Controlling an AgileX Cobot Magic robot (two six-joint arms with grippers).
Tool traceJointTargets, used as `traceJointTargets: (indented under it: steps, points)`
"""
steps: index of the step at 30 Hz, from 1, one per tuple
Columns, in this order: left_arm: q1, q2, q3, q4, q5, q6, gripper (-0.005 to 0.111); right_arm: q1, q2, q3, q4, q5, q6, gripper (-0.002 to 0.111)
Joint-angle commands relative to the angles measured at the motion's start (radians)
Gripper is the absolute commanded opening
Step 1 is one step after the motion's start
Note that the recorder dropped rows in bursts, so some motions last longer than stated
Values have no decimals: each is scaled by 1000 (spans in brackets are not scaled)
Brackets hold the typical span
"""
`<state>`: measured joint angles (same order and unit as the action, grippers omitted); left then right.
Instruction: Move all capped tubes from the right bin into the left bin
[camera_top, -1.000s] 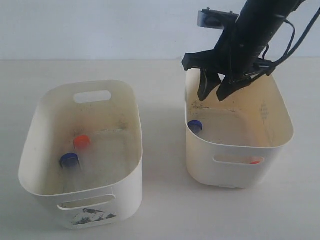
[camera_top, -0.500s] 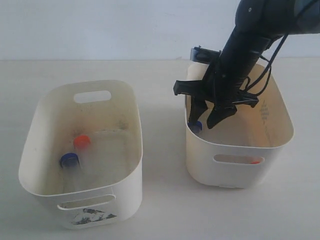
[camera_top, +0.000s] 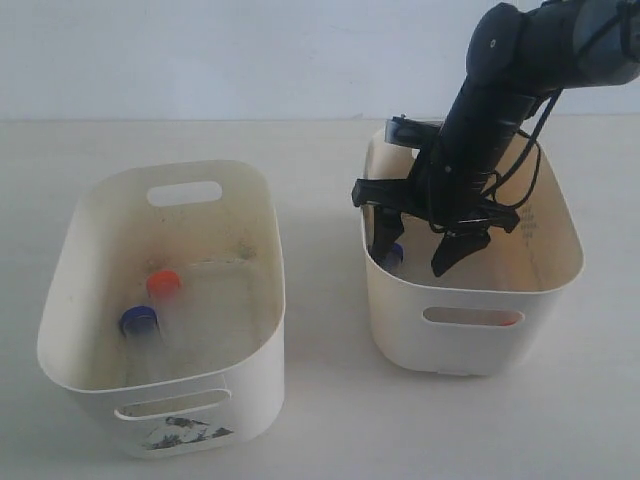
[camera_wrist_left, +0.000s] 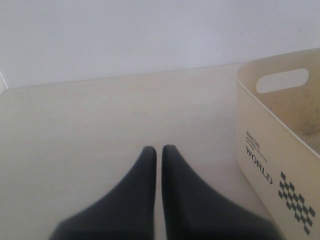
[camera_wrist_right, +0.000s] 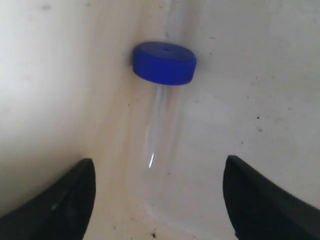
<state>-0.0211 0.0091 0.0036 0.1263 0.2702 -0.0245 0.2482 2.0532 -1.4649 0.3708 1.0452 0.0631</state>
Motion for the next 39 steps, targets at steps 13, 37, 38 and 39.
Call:
traceJointTargets:
  steps: [13, 37, 38, 39]
  points:
    - [3, -3, -4, -11, -9, -12, 4, 1, -40, -2, 55, -35, -43, 67]
    - [3, -3, -4, -11, -9, -12, 4, -79, -105, 112, 51, -22, -35, 67]
    - [3, -3, -4, -11, -9, -12, 4, -79, -105, 125, 51, -33, -35, 67]
    - [3, -3, -4, -11, -9, -12, 4, -79, -105, 140, 51, -45, -35, 67]
